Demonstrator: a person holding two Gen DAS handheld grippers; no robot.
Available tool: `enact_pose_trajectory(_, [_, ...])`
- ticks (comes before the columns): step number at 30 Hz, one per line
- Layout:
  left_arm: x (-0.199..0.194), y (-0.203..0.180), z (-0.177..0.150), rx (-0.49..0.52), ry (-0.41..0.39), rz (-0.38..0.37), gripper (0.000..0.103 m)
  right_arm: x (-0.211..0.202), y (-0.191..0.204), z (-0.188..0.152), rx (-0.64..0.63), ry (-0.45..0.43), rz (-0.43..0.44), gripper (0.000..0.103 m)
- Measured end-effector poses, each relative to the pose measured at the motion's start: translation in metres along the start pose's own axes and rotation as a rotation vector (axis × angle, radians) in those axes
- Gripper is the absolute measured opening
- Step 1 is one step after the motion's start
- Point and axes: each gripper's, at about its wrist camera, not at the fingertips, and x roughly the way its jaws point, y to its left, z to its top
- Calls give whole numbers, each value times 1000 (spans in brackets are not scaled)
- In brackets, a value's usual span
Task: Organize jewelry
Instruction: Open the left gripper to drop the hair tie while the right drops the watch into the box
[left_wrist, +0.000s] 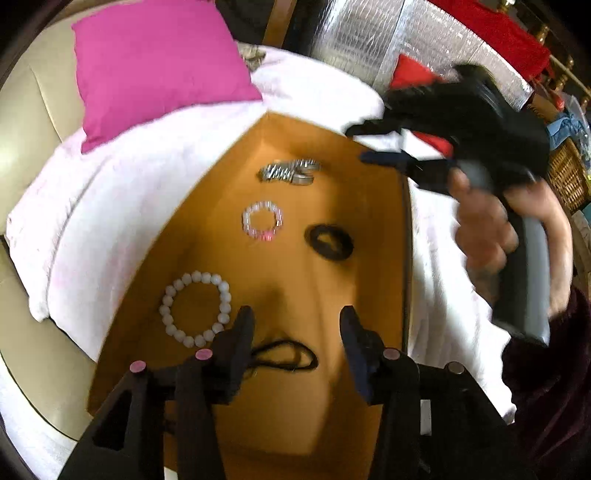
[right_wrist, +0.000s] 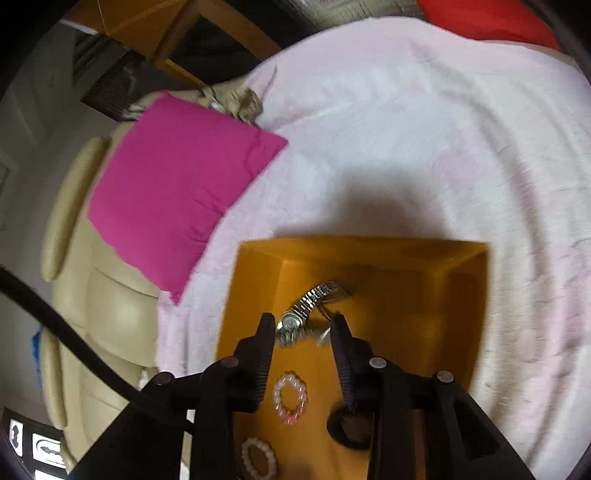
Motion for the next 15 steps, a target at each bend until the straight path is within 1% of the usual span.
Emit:
enact_pose_trajectory(2, [-7, -6, 0, -2, -24, 4, 51, -24, -2, -4, -52, -18, -3, 35])
enact_pose_trajectory(4, [-16, -15, 1, 10, -50, 16, 53, -55, -10, -12, -97, -59, -13, 35])
enact_pose_trajectory(7, [-29, -37, 2, 51, -95, 39, 57, -99, -31, -25, -113, -119, -27, 35])
enact_pose_trajectory(9, [-36, -58, 0, 88, -127, 51, 66, -125, -46, -35, -116, -156, -37, 35])
enact_pose_trajectory(13, [-48, -100, -5, 176, -181, 92, 69, -182, -79, -65, -134, -231, -94, 35])
enact_pose_trajectory(15, [-55, -122, -10, 222, -209, 114, 72, -207, -94, -82, -156, -262, -143, 36])
